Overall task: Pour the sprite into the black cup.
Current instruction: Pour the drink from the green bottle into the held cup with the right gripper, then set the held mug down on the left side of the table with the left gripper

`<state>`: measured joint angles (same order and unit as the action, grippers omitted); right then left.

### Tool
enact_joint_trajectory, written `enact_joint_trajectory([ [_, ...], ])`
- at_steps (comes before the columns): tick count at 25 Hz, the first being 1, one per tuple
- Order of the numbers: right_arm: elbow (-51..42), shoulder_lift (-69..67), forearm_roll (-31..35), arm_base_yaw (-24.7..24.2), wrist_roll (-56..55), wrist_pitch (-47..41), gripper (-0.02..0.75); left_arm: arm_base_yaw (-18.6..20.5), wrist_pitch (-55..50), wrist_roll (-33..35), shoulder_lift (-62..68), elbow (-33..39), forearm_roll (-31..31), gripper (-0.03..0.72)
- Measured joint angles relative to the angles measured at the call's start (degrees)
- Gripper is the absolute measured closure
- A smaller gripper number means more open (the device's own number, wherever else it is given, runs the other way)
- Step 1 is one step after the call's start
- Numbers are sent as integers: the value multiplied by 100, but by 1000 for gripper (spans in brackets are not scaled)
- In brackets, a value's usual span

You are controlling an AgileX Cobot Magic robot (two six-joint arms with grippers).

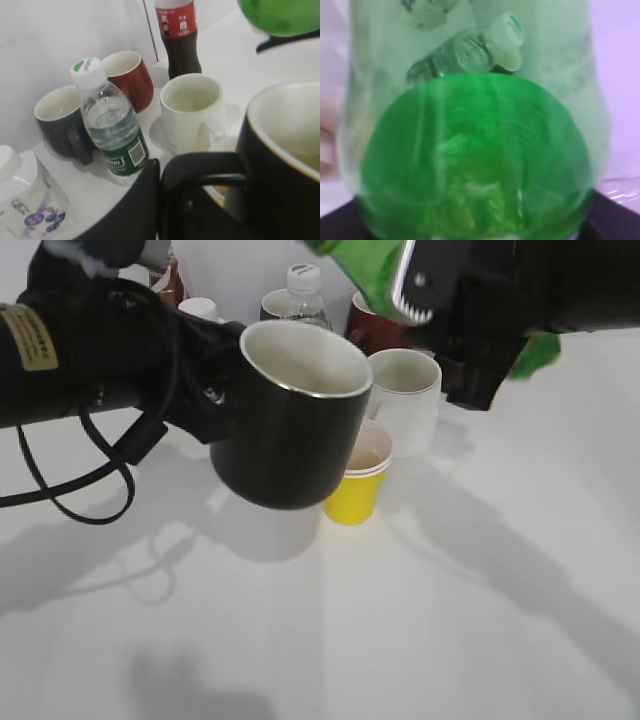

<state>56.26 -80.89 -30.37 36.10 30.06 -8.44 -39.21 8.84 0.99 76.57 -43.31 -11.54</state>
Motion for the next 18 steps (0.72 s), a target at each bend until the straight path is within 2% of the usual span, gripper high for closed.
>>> enact_joint_trajectory([
  [1,0,0,450,-12,-4,-8,317,0,54,0,0,0,0,645],
  [6,-261,5,1740,-271,-139,234,317,200,349,4,0,0,0,645],
  [8,-537,5,2461,-567,-349,737,317,405,540,4,0,55,-5,645],
  [11,-1069,5,3183,-1136,-713,1715,317,882,1378,4,52,409,93,645],
  [14,-1550,5,3403,-1661,-1448,2638,317,1472,2474,20,304,948,548,645],
  [18,-1986,-53,3391,-1991,-2335,3650,317,2259,3627,46,1072,1379,1087,645],
])
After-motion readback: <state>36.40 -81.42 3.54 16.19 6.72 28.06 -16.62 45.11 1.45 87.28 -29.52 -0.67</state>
